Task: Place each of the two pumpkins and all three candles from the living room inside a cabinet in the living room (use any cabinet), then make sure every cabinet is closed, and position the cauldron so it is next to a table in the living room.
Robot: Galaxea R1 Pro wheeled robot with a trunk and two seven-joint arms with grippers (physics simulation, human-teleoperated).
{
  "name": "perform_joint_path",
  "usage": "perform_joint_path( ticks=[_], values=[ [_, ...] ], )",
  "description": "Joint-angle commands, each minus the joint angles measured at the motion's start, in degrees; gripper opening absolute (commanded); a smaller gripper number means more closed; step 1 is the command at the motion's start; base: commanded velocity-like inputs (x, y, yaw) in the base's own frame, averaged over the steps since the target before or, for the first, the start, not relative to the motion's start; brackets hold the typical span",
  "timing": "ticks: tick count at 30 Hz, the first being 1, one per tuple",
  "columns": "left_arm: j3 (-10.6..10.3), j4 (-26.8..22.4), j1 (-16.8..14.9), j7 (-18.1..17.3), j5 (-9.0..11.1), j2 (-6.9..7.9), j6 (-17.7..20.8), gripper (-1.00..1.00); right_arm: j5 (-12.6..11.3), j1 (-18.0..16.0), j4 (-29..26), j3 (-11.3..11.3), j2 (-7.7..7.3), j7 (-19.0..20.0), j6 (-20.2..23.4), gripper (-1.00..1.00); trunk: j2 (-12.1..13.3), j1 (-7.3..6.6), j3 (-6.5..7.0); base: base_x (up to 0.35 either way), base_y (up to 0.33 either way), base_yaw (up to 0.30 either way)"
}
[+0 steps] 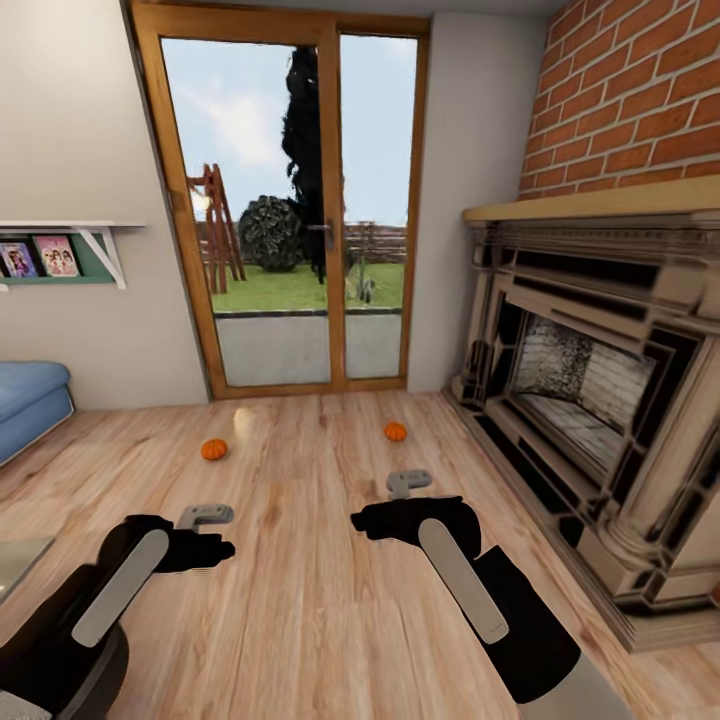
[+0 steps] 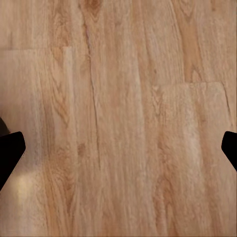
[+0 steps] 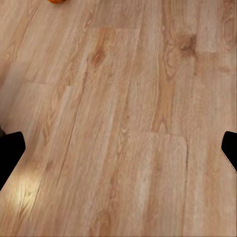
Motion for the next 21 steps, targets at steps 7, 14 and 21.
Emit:
perform_joint_path(
  ticks=[7, 14, 21],
  values=[
    [-0.1, 2.2, -0.7, 0.7, 0.6, -0.24, 0.1, 1.00, -0.7, -0.1, 0.1, -1.5, -0.05, -0.8, -2.9, 1.00, 0.0, 0.03, -0.06, 0.339, 0.000, 0.000],
    [-0.4, 10.6, -4.1, 0.6, 0.3, -1.27, 0.0, 1.00, -1.4, -0.1, 2.6, -9.2, 0.23, -0.2, -6.1, 1.00, 0.0, 0.03, -0.06, 0.339, 0.000, 0.000],
    [-0.9, 19.7, -7.5, 0.3, 0.1, -2.30, -5.8, 1.00, -1.7, -0.5, 12.3, -11.9, 1.00, 0.3, -11.7, 1.00, 0.0, 0.03, -0.06, 0.339, 0.000, 0.000]
  ],
)
